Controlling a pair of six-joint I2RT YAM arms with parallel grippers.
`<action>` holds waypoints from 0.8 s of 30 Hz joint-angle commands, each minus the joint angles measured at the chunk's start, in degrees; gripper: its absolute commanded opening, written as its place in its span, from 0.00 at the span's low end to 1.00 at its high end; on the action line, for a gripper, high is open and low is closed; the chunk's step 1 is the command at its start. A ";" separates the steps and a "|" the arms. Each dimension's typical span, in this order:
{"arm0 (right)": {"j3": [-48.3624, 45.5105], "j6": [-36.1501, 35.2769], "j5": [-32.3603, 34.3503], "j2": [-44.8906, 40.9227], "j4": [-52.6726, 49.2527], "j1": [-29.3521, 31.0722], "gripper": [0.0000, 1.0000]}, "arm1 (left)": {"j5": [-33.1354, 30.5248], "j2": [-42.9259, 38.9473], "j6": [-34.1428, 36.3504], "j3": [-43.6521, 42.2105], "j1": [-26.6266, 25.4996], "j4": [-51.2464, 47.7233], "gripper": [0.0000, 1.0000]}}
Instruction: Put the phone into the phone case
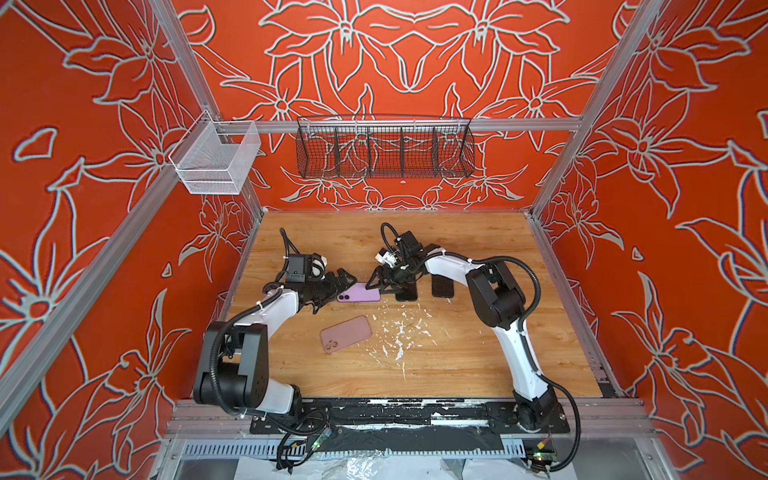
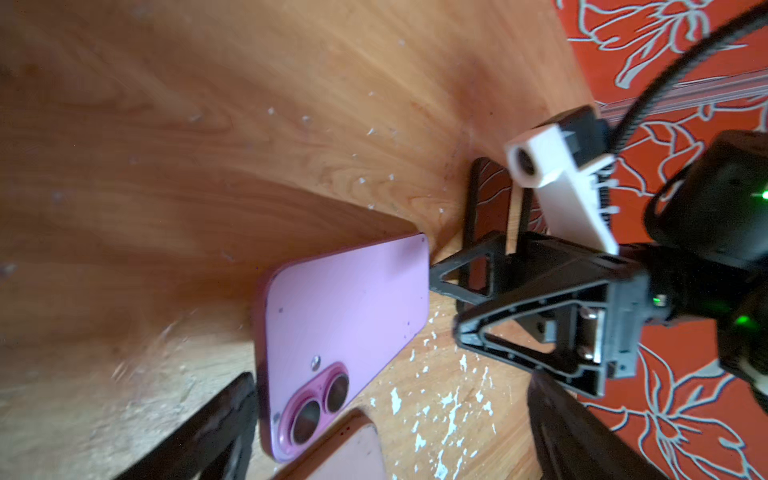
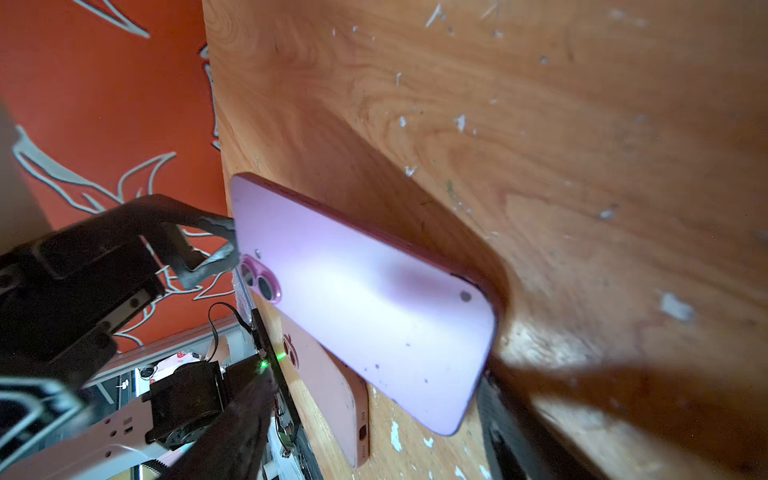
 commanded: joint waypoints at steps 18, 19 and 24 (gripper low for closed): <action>-2.54 0.32 1.24 3.00 -0.19 1.49 0.78 | 6.70 2.11 -3.43 0.64 -2.34 5.20 0.69; -2.52 0.39 1.19 2.96 -0.23 1.46 0.78 | 6.37 2.15 -3.42 0.64 -2.34 5.10 0.65; -2.53 0.32 1.16 3.10 -0.15 1.46 0.78 | 5.07 2.81 -3.06 0.90 -2.32 4.20 0.53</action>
